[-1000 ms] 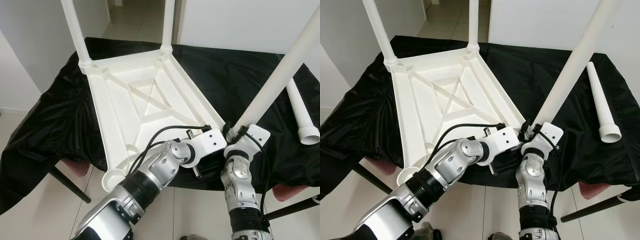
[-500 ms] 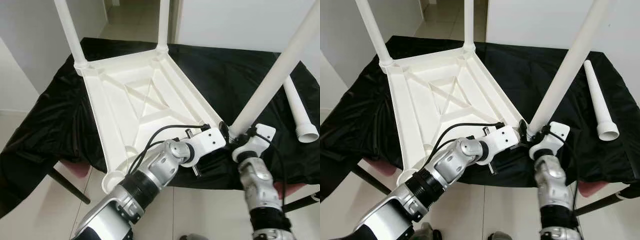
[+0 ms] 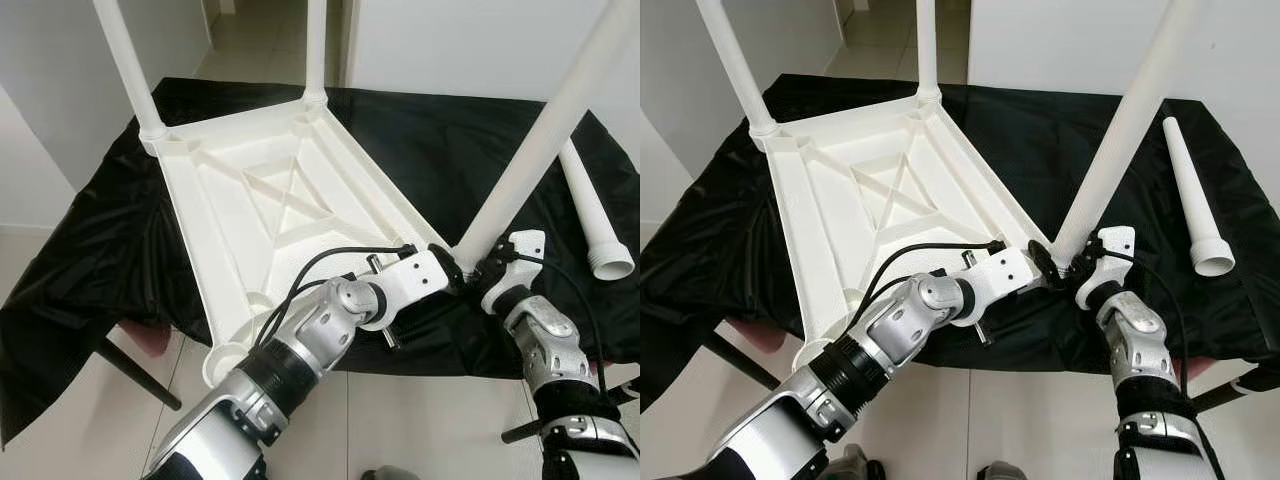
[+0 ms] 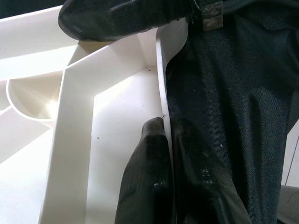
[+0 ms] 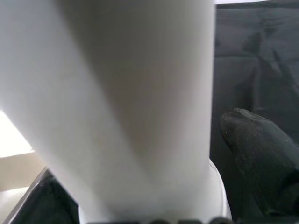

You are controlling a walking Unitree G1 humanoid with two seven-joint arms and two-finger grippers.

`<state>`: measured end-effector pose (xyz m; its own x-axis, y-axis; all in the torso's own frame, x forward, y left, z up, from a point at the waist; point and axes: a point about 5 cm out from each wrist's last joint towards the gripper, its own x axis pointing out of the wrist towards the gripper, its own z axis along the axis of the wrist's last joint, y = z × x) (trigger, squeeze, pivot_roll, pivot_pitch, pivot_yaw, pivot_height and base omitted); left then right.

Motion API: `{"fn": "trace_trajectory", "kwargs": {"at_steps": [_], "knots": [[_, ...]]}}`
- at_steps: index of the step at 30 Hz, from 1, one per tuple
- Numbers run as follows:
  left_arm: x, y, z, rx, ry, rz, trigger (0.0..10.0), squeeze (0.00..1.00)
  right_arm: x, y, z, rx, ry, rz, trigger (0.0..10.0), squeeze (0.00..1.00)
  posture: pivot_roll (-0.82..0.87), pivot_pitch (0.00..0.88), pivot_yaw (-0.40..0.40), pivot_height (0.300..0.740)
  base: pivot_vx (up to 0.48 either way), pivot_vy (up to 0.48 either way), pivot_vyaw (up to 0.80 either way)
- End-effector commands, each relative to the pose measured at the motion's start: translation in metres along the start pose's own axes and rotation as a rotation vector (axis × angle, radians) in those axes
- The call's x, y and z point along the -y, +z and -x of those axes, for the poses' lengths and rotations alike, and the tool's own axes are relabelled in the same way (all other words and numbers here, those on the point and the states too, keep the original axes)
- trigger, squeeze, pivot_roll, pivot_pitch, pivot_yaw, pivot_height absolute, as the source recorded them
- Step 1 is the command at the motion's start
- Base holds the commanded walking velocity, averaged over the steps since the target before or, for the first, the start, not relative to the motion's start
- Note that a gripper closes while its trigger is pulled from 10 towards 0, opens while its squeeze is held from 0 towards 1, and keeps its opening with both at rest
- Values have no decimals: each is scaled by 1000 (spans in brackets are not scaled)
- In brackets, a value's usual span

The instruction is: Building children table

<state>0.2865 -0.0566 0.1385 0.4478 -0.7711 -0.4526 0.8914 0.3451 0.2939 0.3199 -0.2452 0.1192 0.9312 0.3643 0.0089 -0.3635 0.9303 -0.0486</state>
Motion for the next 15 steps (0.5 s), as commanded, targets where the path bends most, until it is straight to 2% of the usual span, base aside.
{"fn": "trace_trajectory", "kwargs": {"at_steps": [1,7,8,10,12,15], "knots": [[0,13,0,30,11,-36,10000,0,3,9,-5,21,28,46,10000,0,-15,0,50,740,0,0,0],[0,14,0,31,10,-37,10000,0,3,-3,-6,-71,102,96,10000,0,-11,9,56,740,0,0,0],[0,14,0,31,11,-36,10000,0,3,-5,-5,-80,105,92,7569,0,-10,9,55,740,0,0,0],[0,14,0,31,12,-35,10000,0,3,-7,-5,-87,108,82,7569,0,-9,12,54,740,0,0,0],[-1,14,0,29,15,-33,10000,0,4,-10,-4,-105,113,69,0,0,-5,19,56,740,0,0,0],[-2,14,1,28,17,-33,10000,0,5,-13,-3,-123,115,54,0,0,-5,19,56,740,0,0,0]]}}
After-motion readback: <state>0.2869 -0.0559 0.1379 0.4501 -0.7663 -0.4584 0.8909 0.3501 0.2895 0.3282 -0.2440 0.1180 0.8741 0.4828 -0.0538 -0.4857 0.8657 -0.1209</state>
